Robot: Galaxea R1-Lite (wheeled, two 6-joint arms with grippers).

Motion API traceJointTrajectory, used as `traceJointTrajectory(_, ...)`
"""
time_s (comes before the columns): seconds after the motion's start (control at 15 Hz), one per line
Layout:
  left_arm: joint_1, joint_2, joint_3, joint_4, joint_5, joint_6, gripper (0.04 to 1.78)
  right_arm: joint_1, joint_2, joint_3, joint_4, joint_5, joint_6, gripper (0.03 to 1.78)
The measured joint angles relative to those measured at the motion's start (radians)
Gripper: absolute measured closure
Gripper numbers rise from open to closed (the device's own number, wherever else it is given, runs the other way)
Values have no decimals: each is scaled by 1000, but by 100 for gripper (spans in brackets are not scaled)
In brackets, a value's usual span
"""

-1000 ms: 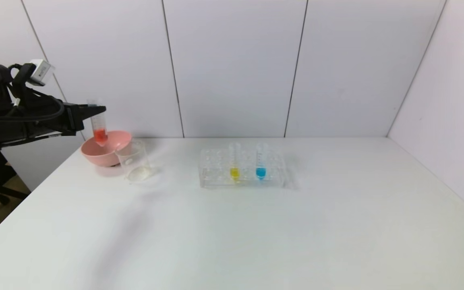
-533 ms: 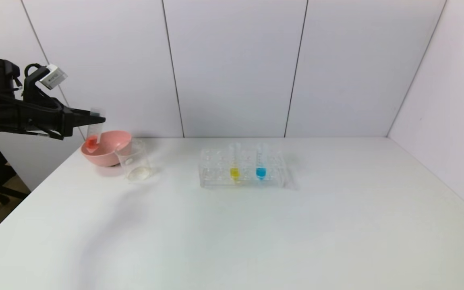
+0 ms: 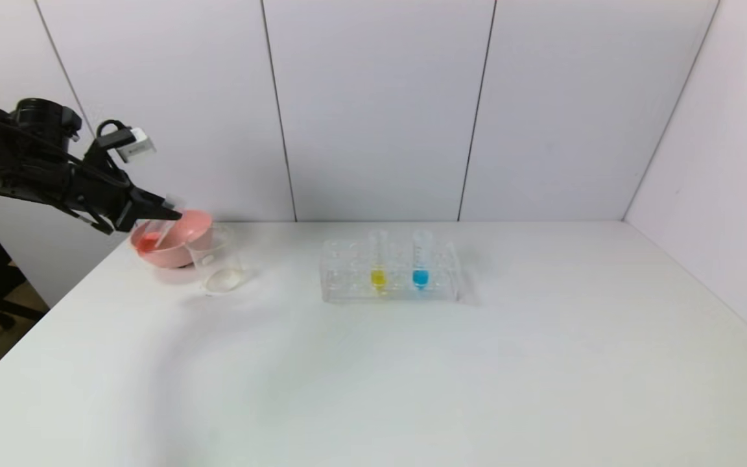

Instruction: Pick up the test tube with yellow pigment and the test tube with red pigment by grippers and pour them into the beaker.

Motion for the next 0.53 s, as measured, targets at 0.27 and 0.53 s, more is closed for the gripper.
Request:
traceJointTrajectory(0.27, -51, 29, -11, 17, 91, 77, 139, 0, 0, 0, 0, 0, 0, 10)
traceJointTrajectory(0.53, -100, 18, -13, 19, 267, 164, 139, 0, 0, 0, 0, 0, 0, 10)
